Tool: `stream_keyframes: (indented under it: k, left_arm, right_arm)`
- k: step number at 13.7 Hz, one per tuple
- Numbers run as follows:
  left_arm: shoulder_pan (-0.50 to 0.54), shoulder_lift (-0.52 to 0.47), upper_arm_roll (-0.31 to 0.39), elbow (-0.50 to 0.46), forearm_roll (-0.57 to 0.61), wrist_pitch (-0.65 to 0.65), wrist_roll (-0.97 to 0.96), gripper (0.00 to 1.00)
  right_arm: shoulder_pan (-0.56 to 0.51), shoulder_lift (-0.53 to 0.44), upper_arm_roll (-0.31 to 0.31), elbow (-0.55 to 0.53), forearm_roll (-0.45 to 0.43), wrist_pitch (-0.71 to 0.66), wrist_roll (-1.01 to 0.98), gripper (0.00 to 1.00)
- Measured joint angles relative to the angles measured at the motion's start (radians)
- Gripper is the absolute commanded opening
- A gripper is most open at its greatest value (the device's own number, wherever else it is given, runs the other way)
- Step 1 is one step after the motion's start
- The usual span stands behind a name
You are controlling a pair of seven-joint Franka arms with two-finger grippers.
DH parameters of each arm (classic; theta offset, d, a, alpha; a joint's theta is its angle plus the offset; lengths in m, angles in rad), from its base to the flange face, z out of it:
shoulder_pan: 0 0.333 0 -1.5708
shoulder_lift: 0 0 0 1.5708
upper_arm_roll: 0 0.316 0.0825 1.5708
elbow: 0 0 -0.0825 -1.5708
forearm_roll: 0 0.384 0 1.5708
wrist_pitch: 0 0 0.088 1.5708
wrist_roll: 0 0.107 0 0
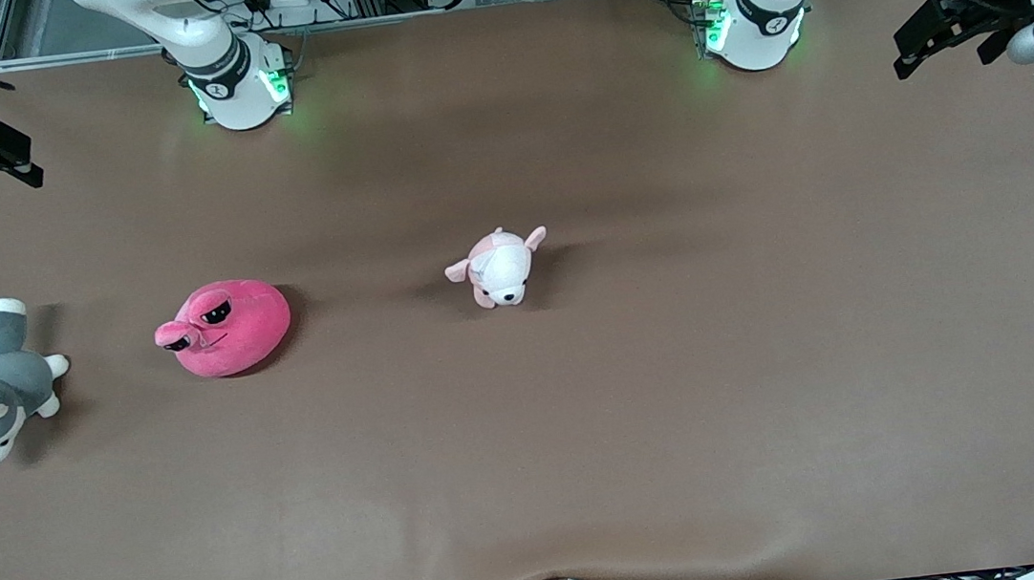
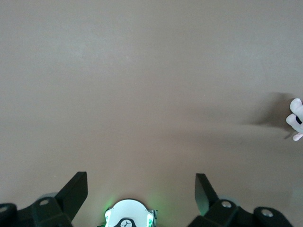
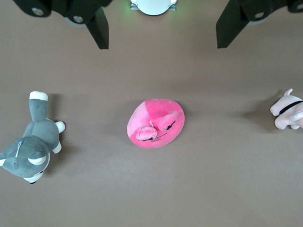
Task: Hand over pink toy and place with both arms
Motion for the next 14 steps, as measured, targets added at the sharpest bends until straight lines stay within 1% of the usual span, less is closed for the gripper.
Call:
stream_keyframes:
  k: [6,14]
  left_arm:
    - [0.024,0.015,0.006,0.008,0.000,-0.016,0.006,1.00]
    - [0.024,0.031,0.006,0.021,0.000,-0.023,0.037,1.00]
  right_arm:
    - [0.000,0.000,0.000,0.000,0.000,-0.002,0.000,1.00]
    - [0.000,0.001,0.000,0.000,0.000,-0.002,0.000,1.00]
